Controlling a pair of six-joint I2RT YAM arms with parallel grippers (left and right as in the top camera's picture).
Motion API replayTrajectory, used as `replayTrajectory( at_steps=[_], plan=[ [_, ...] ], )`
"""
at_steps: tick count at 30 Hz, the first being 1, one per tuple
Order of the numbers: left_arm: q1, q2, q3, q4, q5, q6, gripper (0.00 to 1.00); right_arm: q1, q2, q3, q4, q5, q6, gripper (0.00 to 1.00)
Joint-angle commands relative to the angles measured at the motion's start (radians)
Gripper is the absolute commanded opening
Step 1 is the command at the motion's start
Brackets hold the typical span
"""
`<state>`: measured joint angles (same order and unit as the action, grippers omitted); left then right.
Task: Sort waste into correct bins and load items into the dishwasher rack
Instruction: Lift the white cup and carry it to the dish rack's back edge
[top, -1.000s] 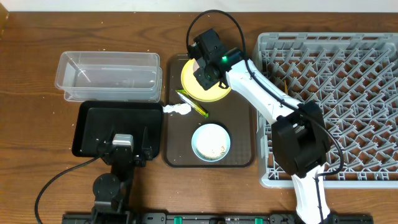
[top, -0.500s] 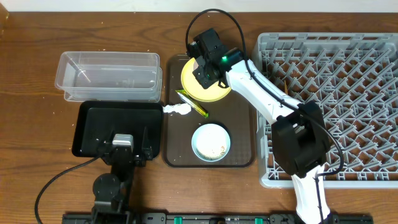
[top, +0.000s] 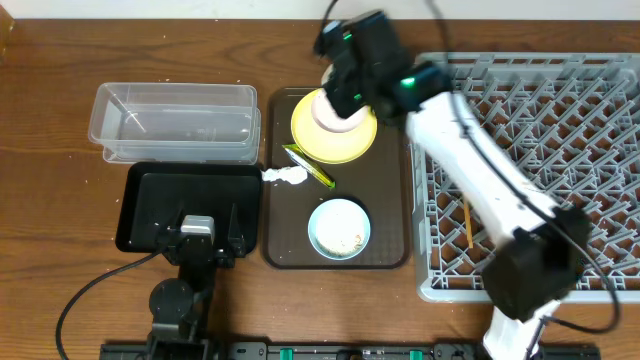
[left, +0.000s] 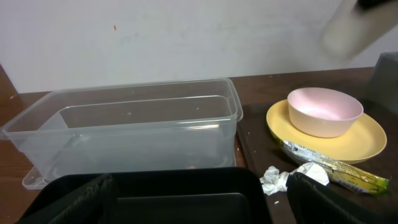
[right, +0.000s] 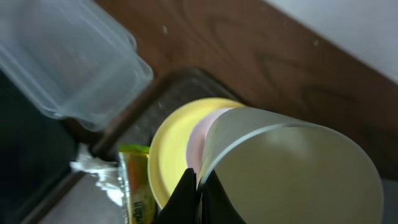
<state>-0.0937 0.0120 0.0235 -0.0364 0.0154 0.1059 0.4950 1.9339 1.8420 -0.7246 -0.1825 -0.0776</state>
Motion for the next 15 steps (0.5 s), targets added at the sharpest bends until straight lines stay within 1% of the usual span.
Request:
replayTrajectory(
  at_steps=[1, 4, 10, 15],
  plan=[
    [-0.004, 0.0, -0.019, -0.037, -0.027, 0.006, 0.9, -0.091, -0.031, 0.007, -0.022, -0.203, 0.03, 0.01],
    [-0.004, 0.0, -0.019, -0.037, -0.027, 0.006, 0.9, -0.192, -0.032, 0.007, -0.063, -0.388, 0.032, 0.01],
    [-0.004, 0.0, -0.019, -0.037, -0.027, 0.006, 0.9, -0.34, -0.031, 0.006, -0.126, -0.536, 0.026, 0.01],
    [-0.004, 0.0, -0.019, -0.037, -0.027, 0.006, 0.9, -0.43, -0.031, 0.006, -0.154, -0.652, 0.016, 0.01]
  ],
)
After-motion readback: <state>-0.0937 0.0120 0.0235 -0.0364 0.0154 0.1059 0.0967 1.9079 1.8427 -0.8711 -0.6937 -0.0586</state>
